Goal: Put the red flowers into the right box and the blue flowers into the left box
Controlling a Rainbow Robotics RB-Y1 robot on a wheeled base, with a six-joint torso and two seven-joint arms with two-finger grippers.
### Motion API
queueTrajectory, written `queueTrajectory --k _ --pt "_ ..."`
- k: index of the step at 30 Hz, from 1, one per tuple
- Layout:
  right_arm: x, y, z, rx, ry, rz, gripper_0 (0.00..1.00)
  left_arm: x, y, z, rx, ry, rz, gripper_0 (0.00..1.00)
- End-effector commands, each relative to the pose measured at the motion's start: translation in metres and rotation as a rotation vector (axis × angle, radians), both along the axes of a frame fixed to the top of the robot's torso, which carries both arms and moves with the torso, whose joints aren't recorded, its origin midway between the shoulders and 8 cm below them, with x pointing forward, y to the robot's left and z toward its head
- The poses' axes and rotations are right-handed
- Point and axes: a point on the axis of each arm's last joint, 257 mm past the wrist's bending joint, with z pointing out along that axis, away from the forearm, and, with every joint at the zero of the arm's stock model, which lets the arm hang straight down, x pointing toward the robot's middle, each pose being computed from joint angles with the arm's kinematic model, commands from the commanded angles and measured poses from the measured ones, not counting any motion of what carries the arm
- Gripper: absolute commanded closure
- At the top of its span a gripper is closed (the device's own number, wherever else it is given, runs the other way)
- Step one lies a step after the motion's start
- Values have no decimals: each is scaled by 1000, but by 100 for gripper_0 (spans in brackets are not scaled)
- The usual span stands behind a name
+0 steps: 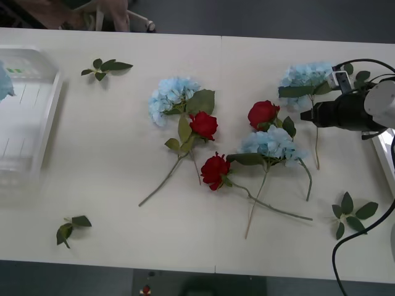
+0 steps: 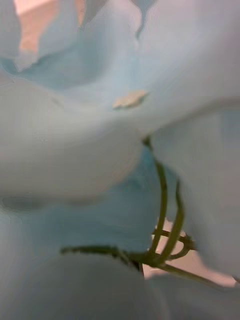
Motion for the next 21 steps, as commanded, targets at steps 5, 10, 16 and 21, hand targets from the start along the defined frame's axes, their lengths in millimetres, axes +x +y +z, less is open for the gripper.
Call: queueTrajectory --k 5,10,16,21 --pt "10 18 2 47 -32 -28 0 -7 78 -22 78 -34 133 100" --pt "10 22 -1 41 -34 -27 0 -14 125 -35 216 -88 174 100" --pt "8 26 -9 39 -20 -28 0 -13 132 -38 230 -114 186 46" --pt "8 24 -12 37 -17 -31 87 -10 124 -40 198 -122 177 31"
